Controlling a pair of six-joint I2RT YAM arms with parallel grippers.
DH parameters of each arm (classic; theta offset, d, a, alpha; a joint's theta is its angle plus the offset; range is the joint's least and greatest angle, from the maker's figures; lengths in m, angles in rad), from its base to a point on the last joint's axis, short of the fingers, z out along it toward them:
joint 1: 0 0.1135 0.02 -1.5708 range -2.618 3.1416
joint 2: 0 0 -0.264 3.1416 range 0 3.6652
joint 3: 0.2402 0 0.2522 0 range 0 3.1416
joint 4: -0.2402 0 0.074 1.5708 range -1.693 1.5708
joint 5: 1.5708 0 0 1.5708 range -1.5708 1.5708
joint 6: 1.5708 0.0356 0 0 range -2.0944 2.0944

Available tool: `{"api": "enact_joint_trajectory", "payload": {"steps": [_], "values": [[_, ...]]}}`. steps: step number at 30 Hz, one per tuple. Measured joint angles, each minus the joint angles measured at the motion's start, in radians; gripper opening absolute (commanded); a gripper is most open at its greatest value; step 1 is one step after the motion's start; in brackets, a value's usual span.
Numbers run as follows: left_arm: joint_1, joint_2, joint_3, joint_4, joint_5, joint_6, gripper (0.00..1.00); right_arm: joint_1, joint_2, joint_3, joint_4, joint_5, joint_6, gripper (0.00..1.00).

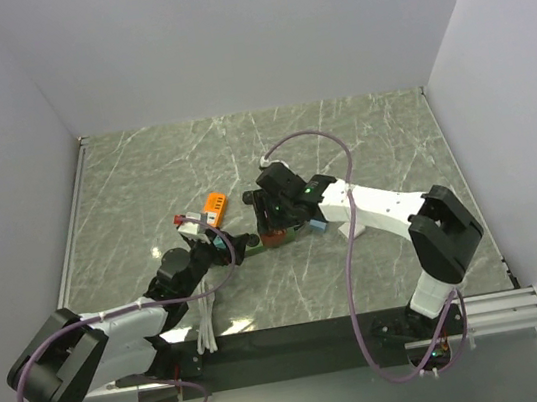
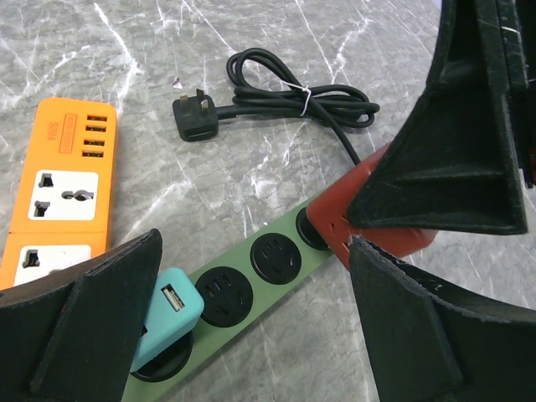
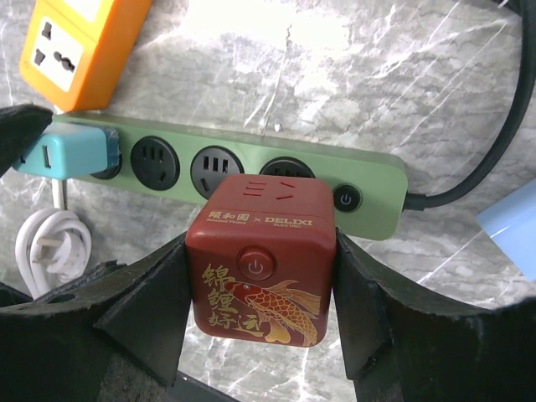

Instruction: Insert the plug

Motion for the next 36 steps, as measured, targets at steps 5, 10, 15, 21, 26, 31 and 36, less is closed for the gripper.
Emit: {"api": "enact_joint_trajectory", "payload": {"steps": [5, 10, 15, 21, 26, 31, 36], "values": [[0.0, 0.001, 0.0, 0.0, 0.003, 0.0, 0.99, -0.005, 0.019, 0.024, -0.004, 0.014, -0.007, 0.0], [0.0, 0.008, 0.0, 0.011, 0.01, 0.001, 0.99, -0.012, 0.026, 0.035, -0.005, 0.016, -0.012, 0.0], [0.0, 0.01, 0.0, 0.014, 0.018, 0.001, 0.99, -0.013, 0.037, 0.04, -0.006, 0.012, -0.011, 0.0], [0.0, 0.021, 0.0, 0.027, 0.027, 0.004, 0.99, -0.013, 0.043, 0.045, -0.012, 0.011, -0.011, 0.0], [0.0, 0.023, 0.0, 0.03, 0.027, 0.004, 0.99, -0.012, 0.043, 0.045, -0.016, 0.012, -0.008, 0.0], [0.0, 0.023, 0.0, 0.03, 0.027, 0.004, 1.0, -0.01, 0.045, 0.045, -0.02, 0.014, 0.0, 0.0], [0.0, 0.023, 0.0, 0.03, 0.029, 0.004, 0.99, -0.005, 0.051, 0.047, -0.022, 0.019, 0.014, 0.0]]}}
